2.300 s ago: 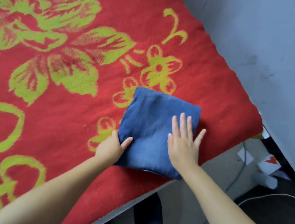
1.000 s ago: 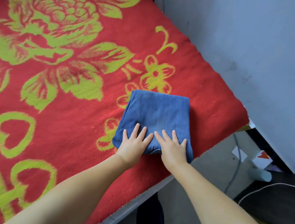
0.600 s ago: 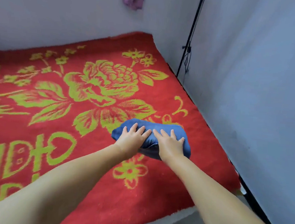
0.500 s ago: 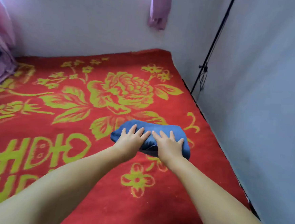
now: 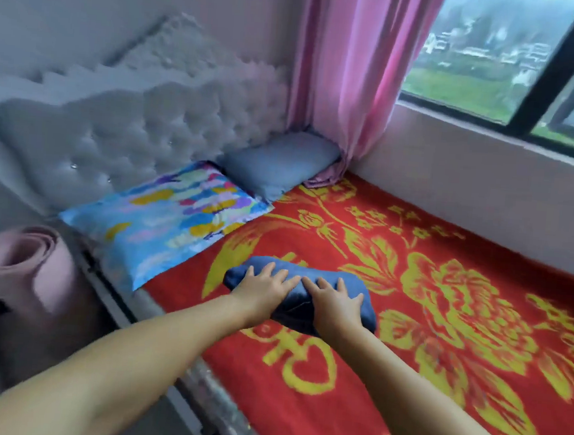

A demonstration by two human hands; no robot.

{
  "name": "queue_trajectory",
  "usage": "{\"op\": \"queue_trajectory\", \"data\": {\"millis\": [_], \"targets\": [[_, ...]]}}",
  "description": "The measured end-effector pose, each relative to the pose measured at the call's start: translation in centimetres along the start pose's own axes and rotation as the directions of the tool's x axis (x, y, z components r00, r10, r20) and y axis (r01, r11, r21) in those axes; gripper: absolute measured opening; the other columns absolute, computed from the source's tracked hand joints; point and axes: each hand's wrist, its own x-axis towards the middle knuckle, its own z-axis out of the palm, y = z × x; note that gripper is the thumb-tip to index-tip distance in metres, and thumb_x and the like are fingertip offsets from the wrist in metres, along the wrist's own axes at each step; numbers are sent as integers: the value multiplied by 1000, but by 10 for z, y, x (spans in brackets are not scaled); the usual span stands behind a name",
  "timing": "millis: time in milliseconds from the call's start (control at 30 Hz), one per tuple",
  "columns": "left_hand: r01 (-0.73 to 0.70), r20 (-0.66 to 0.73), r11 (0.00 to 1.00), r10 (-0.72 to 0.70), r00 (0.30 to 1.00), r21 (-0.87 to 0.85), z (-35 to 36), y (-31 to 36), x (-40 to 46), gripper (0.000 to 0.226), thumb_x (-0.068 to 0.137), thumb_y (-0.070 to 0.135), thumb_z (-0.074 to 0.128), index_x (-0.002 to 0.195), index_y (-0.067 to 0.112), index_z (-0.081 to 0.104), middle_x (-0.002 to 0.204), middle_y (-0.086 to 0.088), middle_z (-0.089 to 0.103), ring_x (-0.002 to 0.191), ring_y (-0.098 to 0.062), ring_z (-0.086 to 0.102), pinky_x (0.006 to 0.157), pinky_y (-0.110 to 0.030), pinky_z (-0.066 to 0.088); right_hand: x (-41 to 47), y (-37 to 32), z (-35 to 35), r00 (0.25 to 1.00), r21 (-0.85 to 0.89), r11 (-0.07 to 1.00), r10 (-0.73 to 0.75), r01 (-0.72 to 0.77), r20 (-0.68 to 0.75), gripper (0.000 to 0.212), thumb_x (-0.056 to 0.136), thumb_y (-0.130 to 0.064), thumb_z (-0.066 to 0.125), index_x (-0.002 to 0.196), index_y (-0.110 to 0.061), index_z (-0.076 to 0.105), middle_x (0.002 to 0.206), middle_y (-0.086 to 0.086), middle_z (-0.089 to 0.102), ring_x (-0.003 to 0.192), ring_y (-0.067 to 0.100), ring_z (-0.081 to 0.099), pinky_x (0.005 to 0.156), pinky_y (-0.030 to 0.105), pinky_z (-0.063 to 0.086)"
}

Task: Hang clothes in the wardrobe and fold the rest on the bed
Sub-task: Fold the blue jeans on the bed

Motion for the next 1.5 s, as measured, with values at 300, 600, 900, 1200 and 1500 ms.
{"op": "queue_trajectory", "data": {"millis": [300, 600, 900, 1200, 1500], "targets": [[486, 96, 873, -482, 871, -30, 71, -211, -279, 77, 90, 9, 53, 152, 20, 10, 154, -8, 20, 142, -34, 16, 105, -61, 29, -35, -335, 23, 856, -56, 857, -506, 513, 104, 75, 95, -10, 49, 153, -35, 8, 156, -7, 21, 145, 31, 11, 108, 69, 18], [822, 250, 562, -786, 566, -92, 137, -291, -504, 80, 88, 12, 58, 151, 18, 10, 153, -6, 21, 140, -33, 17, 102, -54, 33, -103, -573, 70, 540, -129, 527, -789, 840, 293, 90, 87, -13, 64, 152, -37, 6, 154, -6, 25, 144, 32, 15, 107, 69, 19], [925, 364, 370, -853, 373, -82, 184, -367, -608, 79, 91, 13, 57, 152, 21, 8, 152, -6, 24, 140, -34, 20, 103, -55, 33, -113, -730, 103, 297, -67, 295, -866, 953, 402, 77, 91, -12, 53, 152, -36, 11, 155, -4, 25, 145, 32, 14, 106, 72, 16], [976, 504, 206, -836, 216, -76, 230, -445, -661, 82, 90, 10, 56, 153, 23, 4, 153, -5, 20, 142, -33, 16, 109, -55, 27, -101, -854, 130, 178, -68, 166, -850, 984, 496, 74, 93, -10, 51, 151, -33, 12, 155, -4, 23, 144, 33, 13, 109, 67, 19], [932, 569, 327, -741, 356, -158, 290, -536, -703, 81, 89, 11, 58, 152, 23, 8, 150, -5, 26, 139, -32, 22, 107, -52, 29, -89, -942, 176, 284, -62, 296, -805, 953, 521, 70, 91, -9, 49, 148, -37, 20, 153, -5, 29, 141, 29, 21, 108, 62, 25]]}}
